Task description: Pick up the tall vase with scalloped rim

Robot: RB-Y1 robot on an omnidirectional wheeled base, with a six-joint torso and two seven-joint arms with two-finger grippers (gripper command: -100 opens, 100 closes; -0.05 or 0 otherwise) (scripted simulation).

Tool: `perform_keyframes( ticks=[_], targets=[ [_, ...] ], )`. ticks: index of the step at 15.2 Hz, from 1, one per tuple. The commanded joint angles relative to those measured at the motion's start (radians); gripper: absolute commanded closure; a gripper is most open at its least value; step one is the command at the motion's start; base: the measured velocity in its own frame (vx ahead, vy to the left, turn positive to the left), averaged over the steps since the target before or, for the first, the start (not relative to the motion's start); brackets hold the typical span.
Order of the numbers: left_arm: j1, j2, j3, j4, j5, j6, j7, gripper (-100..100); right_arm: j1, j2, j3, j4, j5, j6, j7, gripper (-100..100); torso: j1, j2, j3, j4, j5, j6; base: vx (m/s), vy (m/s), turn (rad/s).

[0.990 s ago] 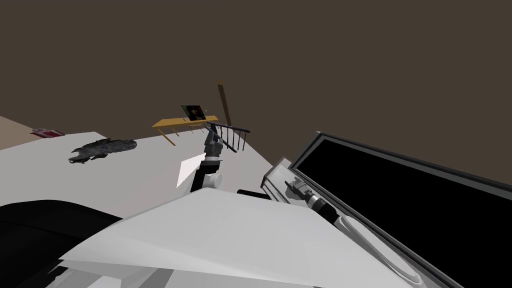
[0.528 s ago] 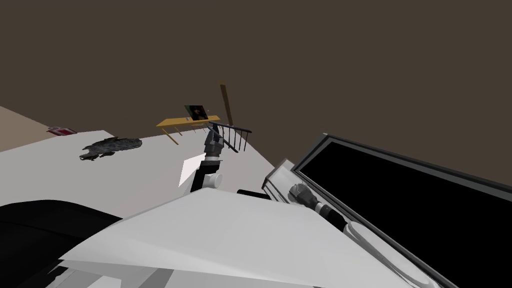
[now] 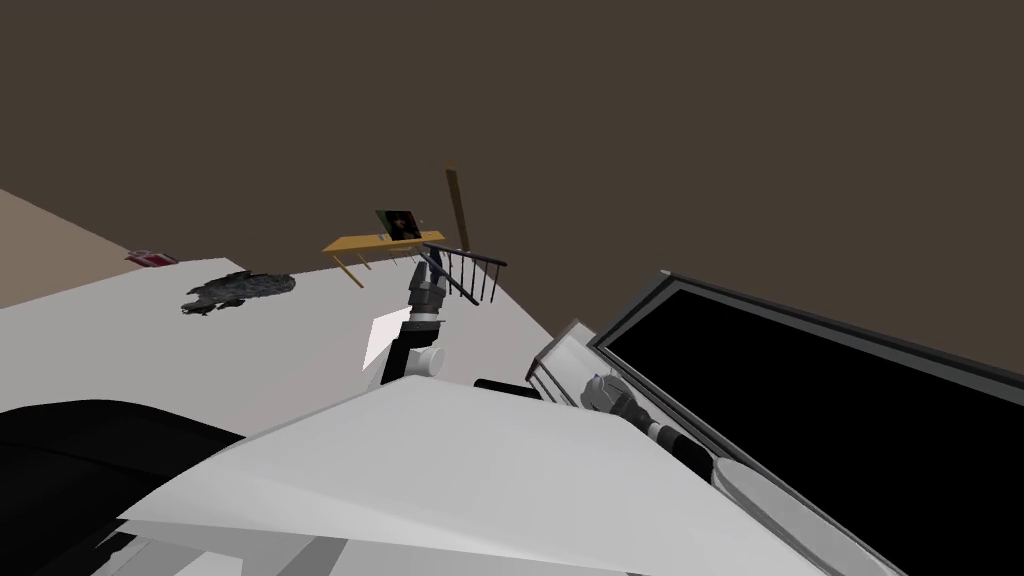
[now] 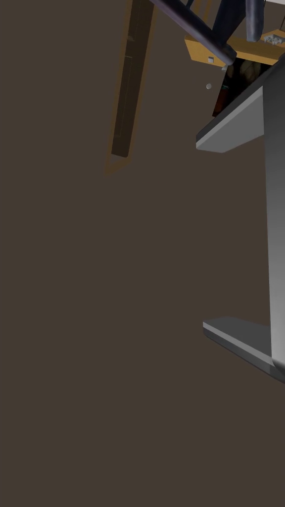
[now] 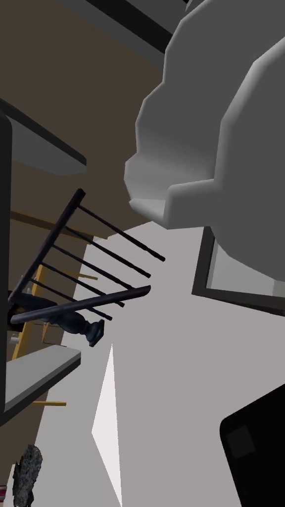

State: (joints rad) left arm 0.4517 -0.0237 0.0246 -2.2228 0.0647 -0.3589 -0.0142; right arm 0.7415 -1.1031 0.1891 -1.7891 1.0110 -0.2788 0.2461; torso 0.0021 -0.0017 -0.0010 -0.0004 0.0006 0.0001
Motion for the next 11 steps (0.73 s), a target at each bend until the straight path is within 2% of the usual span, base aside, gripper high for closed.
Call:
perform_keyframes(
  ticks=[1, 2, 3, 6, 7, 11],
  targets=[
    [0.000, 0.000, 0.000, 0.000, 0.000, 0.000, 0.000, 0, 0.000, -0.029, 0.017, 0.038, 0.044, -0.001, 0.009, -100, 0.000, 0.000, 0.000, 0.000, 0.000, 0.000, 0.025, 0.023, 0.047],
    [0.000, 0.000, 0.000, 0.000, 0.000, 0.000, 0.000, 0, 0.007, -0.052, 0.025, 0.054, 0.067, 0.003, 0.012, -100, 0.000, 0.000, 0.000, 0.000, 0.000, 0.000, 0.035, 0.030, 0.083],
    [0.000, 0.000, 0.000, 0.000, 0.000, 0.000, 0.000, 0, 0.007, -0.052, 0.025, 0.054, 0.073, 0.003, 0.012, -100, 0.000, 0.000, 0.000, 0.000, 0.000, 0.000, 0.034, 0.031, 0.047],
    [0.000, 0.000, 0.000, 0.000, 0.000, 0.000, 0.000, 0, 0.026, -0.111, 0.047, 0.097, 0.147, 0.011, 0.021, -100, 0.001, -0.002, -0.001, 0.000, 0.000, -0.001, 0.051, 0.045, 0.078],
    [0.000, 0.000, 0.000, 0.000, 0.000, 0.000, 0.000, 0, 0.026, -0.111, 0.047, 0.097, 0.147, 0.011, 0.021, -100, 0.002, -0.002, -0.001, 0.000, 0.000, 0.000, 0.035, 0.034, -0.008],
    [0.000, 0.000, 0.000, 0.000, 0.000, 0.000, 0.000, 0, 0.043, -0.162, 0.066, 0.134, 0.213, 0.018, 0.028, -100, 0.000, 0.000, 0.000, 0.000, 0.000, 0.000, 0.020, 0.015, 0.052]
  ],
)
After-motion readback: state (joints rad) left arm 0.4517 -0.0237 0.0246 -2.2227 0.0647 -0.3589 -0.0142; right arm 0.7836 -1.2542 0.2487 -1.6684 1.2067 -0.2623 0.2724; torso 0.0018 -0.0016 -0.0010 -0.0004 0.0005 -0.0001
